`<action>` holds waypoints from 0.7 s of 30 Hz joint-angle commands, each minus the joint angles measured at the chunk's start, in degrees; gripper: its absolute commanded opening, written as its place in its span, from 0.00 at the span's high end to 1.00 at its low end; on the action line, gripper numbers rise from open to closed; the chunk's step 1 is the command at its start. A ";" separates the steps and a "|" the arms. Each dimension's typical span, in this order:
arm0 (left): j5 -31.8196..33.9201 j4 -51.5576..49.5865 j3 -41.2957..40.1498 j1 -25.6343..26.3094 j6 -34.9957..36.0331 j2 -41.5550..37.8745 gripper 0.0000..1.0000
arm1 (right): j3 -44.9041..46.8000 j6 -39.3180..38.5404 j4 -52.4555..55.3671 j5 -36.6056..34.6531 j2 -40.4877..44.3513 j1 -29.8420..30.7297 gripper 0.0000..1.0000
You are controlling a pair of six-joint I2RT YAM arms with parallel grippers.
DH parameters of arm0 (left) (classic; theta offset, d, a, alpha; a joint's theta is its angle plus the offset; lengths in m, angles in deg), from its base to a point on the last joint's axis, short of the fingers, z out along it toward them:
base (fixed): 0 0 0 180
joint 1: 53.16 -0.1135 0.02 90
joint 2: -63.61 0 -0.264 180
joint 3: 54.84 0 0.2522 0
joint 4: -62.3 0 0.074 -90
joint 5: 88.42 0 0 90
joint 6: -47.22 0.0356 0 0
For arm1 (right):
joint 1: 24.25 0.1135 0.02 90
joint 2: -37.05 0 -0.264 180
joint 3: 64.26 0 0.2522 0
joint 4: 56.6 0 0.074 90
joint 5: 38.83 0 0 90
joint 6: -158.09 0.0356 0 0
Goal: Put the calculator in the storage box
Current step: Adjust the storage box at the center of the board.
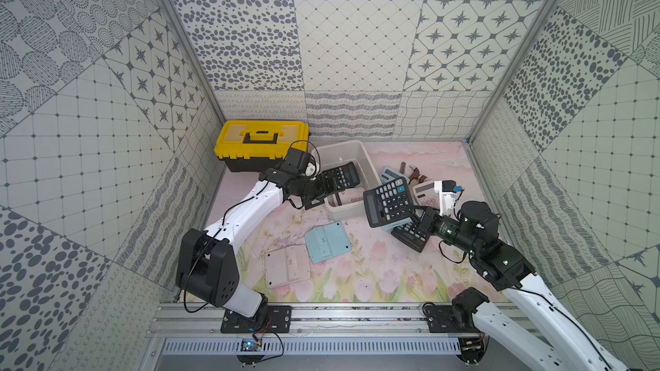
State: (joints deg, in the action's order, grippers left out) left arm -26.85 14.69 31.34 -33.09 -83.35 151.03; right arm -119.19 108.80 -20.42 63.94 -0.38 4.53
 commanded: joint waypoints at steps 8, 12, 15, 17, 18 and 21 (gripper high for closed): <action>5.51 -4.98 -1.99 0.51 1.60 -9.68 0.00 | -3.08 2.29 -10.40 1.98 -4.52 -0.79 1.00; 8.58 -6.04 -3.19 0.38 1.78 -13.88 0.00 | -4.73 3.44 -14.31 2.38 -8.50 -0.83 1.00; 10.08 -6.58 -3.86 0.21 1.81 -16.74 0.00 | -6.03 4.90 -17.87 2.35 -12.27 -0.78 1.00; 10.60 -6.69 -4.45 0.14 1.70 -18.53 0.00 | -7.08 5.87 -20.28 2.22 -15.02 -0.82 1.00; 11.04 -6.72 -4.85 0.04 1.65 -19.75 0.00 | -7.71 6.41 -21.52 2.11 -16.57 -0.81 1.00; 12.32 -5.89 -6.57 -0.05 1.41 -22.90 0.00 | -9.93 7.61 -23.75 1.07 -21.02 -0.87 1.00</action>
State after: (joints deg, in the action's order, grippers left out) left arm -18.92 9.86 26.47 -32.83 -83.11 132.08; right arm -125.96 114.37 -35.33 65.65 -19.15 3.93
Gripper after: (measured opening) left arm 0.996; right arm 0.192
